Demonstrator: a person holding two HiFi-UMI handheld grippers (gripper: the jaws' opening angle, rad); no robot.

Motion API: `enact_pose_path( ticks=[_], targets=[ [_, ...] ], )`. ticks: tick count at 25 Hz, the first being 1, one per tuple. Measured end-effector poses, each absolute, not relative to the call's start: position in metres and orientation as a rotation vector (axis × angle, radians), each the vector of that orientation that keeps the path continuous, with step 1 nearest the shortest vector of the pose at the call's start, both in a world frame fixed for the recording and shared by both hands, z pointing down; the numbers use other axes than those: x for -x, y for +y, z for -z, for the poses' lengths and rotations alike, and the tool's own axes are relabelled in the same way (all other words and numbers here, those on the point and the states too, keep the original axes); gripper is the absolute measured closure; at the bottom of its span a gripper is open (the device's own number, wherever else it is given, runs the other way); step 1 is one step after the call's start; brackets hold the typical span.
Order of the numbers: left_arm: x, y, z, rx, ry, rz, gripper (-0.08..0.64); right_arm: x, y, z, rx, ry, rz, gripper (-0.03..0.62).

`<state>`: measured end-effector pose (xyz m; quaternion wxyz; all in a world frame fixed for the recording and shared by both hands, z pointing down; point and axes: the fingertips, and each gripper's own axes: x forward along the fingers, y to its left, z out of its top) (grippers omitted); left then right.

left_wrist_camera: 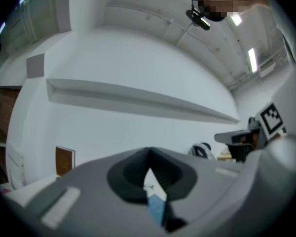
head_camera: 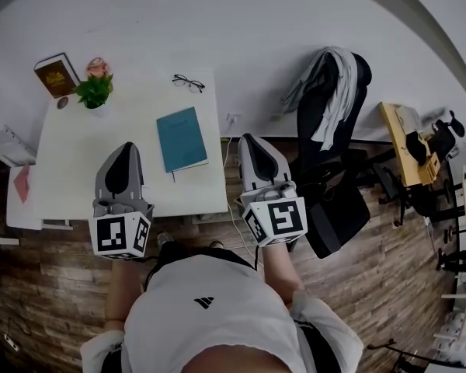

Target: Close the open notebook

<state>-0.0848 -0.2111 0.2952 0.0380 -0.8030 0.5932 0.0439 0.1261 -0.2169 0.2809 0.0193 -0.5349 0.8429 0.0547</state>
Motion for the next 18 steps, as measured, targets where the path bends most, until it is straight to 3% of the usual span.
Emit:
enact_pose_path(
  ticks=[18],
  targets=[
    [0.055, -0.191, -0.295, 2.438, 1.841, -0.124, 0.552, -0.154, -0.198, -0.278, 1.627, 2.614, -0.173, 0.598]
  ],
)
